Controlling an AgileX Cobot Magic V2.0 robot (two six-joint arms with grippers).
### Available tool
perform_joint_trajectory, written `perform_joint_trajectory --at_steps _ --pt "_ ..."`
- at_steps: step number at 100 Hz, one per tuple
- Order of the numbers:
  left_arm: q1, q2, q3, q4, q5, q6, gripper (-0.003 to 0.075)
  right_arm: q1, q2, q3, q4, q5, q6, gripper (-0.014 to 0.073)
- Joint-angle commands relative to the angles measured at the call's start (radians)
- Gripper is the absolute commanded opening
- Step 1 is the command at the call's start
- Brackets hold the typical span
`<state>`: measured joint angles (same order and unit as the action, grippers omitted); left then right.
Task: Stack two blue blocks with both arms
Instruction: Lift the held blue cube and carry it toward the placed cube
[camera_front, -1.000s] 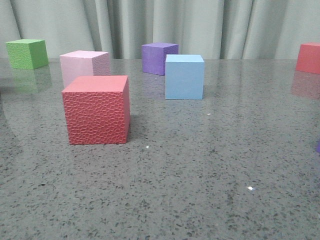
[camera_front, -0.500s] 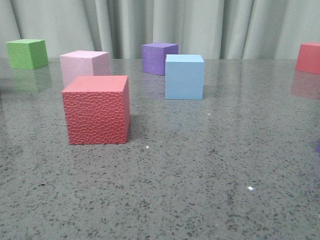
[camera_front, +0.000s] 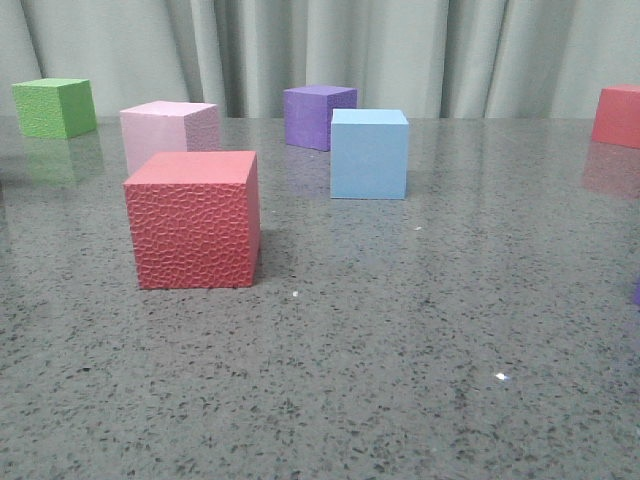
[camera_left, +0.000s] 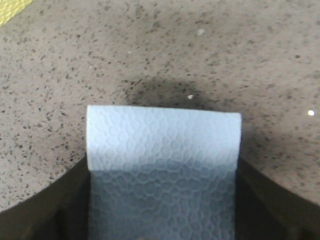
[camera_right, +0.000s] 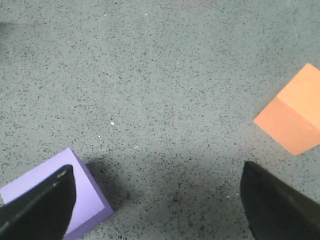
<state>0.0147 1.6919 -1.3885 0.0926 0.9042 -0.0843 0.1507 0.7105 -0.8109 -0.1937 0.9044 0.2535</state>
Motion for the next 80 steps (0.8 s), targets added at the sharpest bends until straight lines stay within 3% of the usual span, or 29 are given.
perform_joint_trajectory --at_steps 1,47,80 --pt "0.001 -0.047 -0.063 -0.056 -0.004 0.031 0.0209 -0.006 -0.004 -0.025 -0.026 -0.062 -0.007 0.0654" --pt "-0.011 -0.047 -0.281 -0.398 0.136 0.194 0.0209 -0.006 -0.004 -0.025 -0.026 -0.062 -0.007 0.0654" --pt "-0.194 -0.042 -0.426 -0.407 0.136 0.198 0.0209 -0.006 -0.004 -0.025 -0.026 -0.062 -0.007 0.0654"
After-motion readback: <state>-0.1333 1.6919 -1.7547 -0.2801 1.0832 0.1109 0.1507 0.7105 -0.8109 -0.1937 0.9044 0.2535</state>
